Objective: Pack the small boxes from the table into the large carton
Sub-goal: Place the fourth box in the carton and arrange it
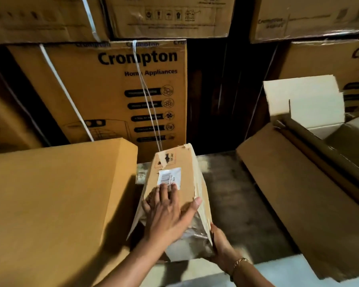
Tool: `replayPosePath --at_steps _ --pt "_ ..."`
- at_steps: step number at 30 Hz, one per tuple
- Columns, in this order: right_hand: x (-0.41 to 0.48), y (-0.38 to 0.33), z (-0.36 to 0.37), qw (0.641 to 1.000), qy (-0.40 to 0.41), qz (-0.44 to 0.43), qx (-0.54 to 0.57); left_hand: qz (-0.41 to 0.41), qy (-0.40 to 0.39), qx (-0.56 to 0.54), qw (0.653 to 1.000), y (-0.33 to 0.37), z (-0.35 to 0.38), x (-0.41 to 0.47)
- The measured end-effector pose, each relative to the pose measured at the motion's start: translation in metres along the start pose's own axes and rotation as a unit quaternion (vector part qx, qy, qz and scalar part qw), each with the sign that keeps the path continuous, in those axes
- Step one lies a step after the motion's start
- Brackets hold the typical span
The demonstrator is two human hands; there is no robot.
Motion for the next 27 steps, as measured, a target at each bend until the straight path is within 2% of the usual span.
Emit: replayPosePath --at_steps 3,4,6,8,10,13,15,17,19,22,24,27 --pt "0.000 0.001 -0.011 0.996 0.020 0.018 -0.086 -0.019 -0.027 0.032 0.999 0.006 0.036 -0.007" --pt "0.002 0.000 -0.014 0.994 0.006 0.012 -0.110 -0.013 -0.032 0.043 0.998 0.009 0.046 -0.012" --pt "0.009 -0.003 -0.025 0.987 0.030 0.009 -0.159 0.017 -0.038 0.058 0.997 0.015 0.063 -0.021" --pt "0.025 -0.005 -0.036 0.986 0.002 0.006 -0.169 0.051 -0.030 0.052 0.997 0.018 0.073 -0.027" --pt "0.011 -0.019 -0.033 0.987 -0.006 -0.005 -0.160 0.034 -0.011 0.032 0.999 0.009 0.076 -0.027" --pt "-0.025 -0.037 -0.021 0.983 -0.026 -0.026 -0.180 -0.087 0.014 -0.065 0.994 -0.027 0.077 -0.020" --pt "-0.038 -0.039 -0.019 0.977 -0.037 -0.034 -0.206 -0.139 -0.033 -0.150 0.978 -0.046 0.085 -0.013" --pt "-0.040 -0.030 -0.018 0.968 -0.029 -0.047 -0.244 -0.142 -0.087 -0.257 0.952 -0.049 0.090 -0.011" --pt "-0.038 -0.022 -0.017 0.961 -0.010 -0.099 -0.258 -0.143 -0.112 -0.338 0.923 -0.039 0.089 -0.014" --pt "-0.037 -0.021 -0.019 0.964 0.005 -0.147 -0.221 -0.153 -0.106 -0.375 0.908 -0.030 0.094 -0.015" --pt "-0.036 -0.029 -0.024 0.970 -0.001 -0.152 -0.191 -0.118 -0.096 -0.383 0.911 -0.024 0.093 -0.012" --pt "-0.020 -0.042 -0.042 0.972 0.012 -0.156 -0.178 -0.045 -0.086 -0.278 0.956 -0.002 0.085 -0.011"
Point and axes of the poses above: each hand's wrist, its own x-axis towards the middle knuckle, its own z-axis out of the palm, y = z × x, the point moved 4 cm from there along x, towards the middle knuckle, and after that the axes turned 11 degrees about x, right-handed, at the moved point
